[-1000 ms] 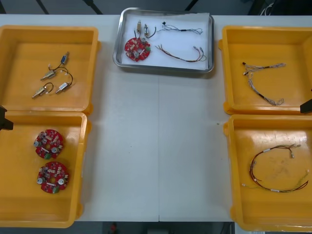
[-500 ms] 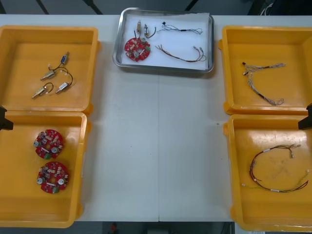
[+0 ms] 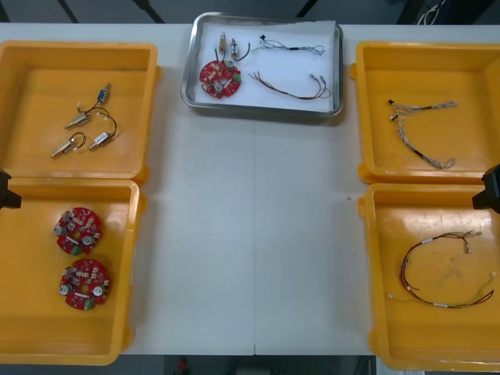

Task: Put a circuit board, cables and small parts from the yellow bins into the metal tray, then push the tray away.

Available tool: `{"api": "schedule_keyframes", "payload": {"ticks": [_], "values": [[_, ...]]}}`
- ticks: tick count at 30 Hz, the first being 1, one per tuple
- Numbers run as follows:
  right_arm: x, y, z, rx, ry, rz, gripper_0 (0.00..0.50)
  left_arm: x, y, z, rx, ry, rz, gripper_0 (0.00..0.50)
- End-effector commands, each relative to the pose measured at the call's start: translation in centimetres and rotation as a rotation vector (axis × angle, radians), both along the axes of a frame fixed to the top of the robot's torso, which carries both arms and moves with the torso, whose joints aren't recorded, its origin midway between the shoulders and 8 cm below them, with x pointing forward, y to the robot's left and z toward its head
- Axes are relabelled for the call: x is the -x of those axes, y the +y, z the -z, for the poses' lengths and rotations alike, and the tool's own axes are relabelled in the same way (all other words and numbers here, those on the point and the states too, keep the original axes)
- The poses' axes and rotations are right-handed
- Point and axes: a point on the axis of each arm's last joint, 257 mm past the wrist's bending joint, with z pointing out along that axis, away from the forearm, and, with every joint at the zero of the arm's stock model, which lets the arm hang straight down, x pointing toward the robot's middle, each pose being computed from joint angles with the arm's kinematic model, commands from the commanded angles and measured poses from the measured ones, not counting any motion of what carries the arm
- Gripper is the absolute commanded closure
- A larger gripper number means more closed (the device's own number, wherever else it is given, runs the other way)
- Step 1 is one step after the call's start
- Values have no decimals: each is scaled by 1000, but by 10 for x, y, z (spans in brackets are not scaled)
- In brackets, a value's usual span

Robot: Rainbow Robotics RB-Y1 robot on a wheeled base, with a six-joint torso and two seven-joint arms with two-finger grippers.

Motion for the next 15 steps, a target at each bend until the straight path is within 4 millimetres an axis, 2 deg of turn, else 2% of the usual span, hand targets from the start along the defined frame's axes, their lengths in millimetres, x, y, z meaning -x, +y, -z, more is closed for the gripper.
{"api": "schedule_keyframes", "payload": {"ticks": [1,15], "values": [[3,4,2,19,0,-27,0,1,3,-5,-63,-6,84,0],[3,4,2,19,0,-27,0,1,3,-5,-63,-6,84,0]]}}
